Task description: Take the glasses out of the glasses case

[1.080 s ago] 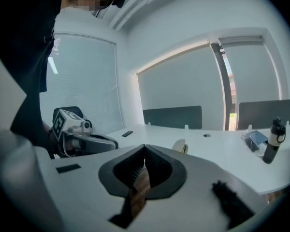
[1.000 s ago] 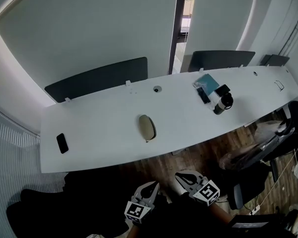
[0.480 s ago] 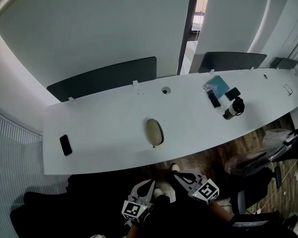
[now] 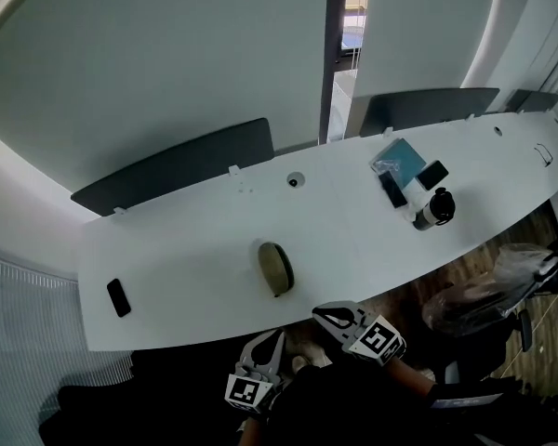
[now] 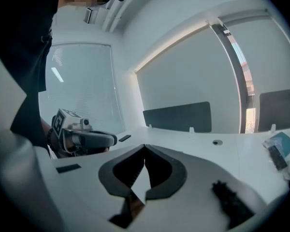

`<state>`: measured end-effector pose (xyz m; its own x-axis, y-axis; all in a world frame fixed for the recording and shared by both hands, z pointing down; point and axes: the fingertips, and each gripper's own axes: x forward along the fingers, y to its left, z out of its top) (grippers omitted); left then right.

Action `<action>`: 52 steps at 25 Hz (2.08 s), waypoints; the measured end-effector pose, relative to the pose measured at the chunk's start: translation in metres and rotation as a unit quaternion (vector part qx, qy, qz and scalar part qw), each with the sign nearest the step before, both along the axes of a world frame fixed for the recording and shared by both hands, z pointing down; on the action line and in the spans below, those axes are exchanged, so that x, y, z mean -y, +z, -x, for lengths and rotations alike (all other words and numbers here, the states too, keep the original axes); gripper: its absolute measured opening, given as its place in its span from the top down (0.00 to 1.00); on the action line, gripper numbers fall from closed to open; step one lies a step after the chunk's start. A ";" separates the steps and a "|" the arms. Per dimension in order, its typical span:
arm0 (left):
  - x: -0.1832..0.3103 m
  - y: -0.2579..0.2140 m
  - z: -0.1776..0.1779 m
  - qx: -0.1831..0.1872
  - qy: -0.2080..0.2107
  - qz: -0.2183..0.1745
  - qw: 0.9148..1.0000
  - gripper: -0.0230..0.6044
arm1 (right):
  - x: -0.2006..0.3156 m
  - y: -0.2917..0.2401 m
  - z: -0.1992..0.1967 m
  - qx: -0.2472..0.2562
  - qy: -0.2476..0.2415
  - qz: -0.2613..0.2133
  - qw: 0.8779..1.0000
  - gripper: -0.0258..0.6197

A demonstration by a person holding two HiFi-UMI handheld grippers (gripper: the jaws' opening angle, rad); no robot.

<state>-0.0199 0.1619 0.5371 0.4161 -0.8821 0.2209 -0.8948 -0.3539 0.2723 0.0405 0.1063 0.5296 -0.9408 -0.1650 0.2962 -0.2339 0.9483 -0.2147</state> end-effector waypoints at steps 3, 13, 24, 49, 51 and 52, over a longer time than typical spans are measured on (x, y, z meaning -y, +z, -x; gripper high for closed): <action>0.024 0.002 -0.006 0.006 -0.011 0.016 1.000 0.95 | 0.021 0.003 -0.009 0.002 -0.004 0.009 1.000 0.95; 0.076 0.026 0.010 0.034 -0.027 0.068 0.997 0.95 | 0.070 0.046 -0.023 -0.015 0.016 0.070 0.997 0.95; 0.115 0.096 0.066 -0.023 -0.007 0.161 0.987 0.92 | 0.091 0.073 0.032 -0.068 0.066 0.087 0.992 0.95; 0.196 0.200 0.072 -0.052 -0.137 0.415 0.898 0.26 | 0.097 0.176 0.081 -0.195 -0.201 -0.061 0.958 0.95; 0.193 0.204 0.070 -0.048 -0.128 0.423 0.896 0.29 | 0.091 0.181 0.083 -0.199 -0.226 -0.061 0.952 0.95; 0.192 0.206 0.069 -0.051 -0.126 0.426 0.894 0.31 | 0.089 0.184 0.083 -0.201 -0.237 -0.059 0.949 0.95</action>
